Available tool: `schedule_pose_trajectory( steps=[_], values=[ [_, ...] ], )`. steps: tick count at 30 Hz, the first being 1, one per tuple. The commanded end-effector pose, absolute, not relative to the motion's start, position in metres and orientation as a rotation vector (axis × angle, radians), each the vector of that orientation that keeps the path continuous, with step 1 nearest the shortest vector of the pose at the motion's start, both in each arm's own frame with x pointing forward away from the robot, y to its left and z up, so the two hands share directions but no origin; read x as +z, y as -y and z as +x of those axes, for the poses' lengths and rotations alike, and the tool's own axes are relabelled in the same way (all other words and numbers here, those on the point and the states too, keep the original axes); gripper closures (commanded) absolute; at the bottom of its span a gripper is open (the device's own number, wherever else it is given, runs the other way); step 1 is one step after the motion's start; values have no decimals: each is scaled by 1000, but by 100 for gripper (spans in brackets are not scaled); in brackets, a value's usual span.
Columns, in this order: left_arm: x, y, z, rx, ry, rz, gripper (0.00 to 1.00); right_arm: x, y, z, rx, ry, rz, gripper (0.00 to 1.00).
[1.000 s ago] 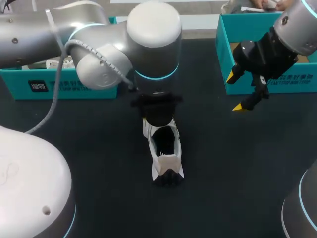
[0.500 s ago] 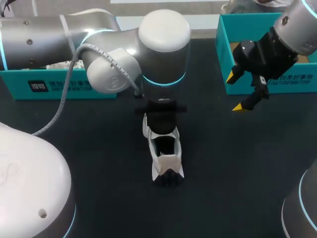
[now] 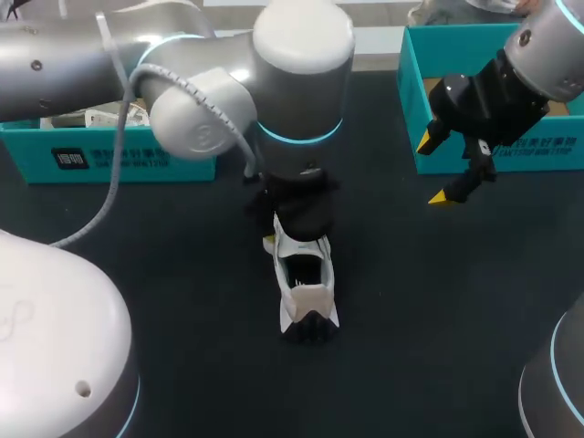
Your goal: Take the shoe out of the shoebox, open the shoe tongue, remove and reinsert the insole, then place the shoe into the shoebox
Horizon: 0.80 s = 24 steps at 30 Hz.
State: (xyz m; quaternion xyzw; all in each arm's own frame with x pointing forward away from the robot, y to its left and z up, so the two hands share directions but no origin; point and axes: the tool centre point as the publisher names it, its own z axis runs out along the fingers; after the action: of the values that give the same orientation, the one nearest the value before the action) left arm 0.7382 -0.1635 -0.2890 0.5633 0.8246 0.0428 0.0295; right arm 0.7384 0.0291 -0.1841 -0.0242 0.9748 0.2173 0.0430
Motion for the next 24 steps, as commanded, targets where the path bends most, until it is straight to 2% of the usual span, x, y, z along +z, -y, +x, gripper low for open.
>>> schedule_pose_trajectory(
  steps=[1,8,10,12,17,24],
  values=[
    [-283,154,739,73,-2582,1679,0,-185,-30,739,661,-2984,-74,0],
    [-283,154,739,73,-2582,1679,0,-185,-30,739,661,-2984,-74,0],
    [-283,151,723,9,-2709,1508,0,-185,-30,739,661,-2984,-74,0],
    [-277,152,702,134,-2881,1140,0,-185,-30,739,661,-2984,-74,0],
    [-264,138,664,24,-2992,512,0,-185,-30,739,661,-2984,-74,0],
    [-261,138,646,28,-3063,369,0,-185,-30,739,661,-2984,-74,0]
  ],
)
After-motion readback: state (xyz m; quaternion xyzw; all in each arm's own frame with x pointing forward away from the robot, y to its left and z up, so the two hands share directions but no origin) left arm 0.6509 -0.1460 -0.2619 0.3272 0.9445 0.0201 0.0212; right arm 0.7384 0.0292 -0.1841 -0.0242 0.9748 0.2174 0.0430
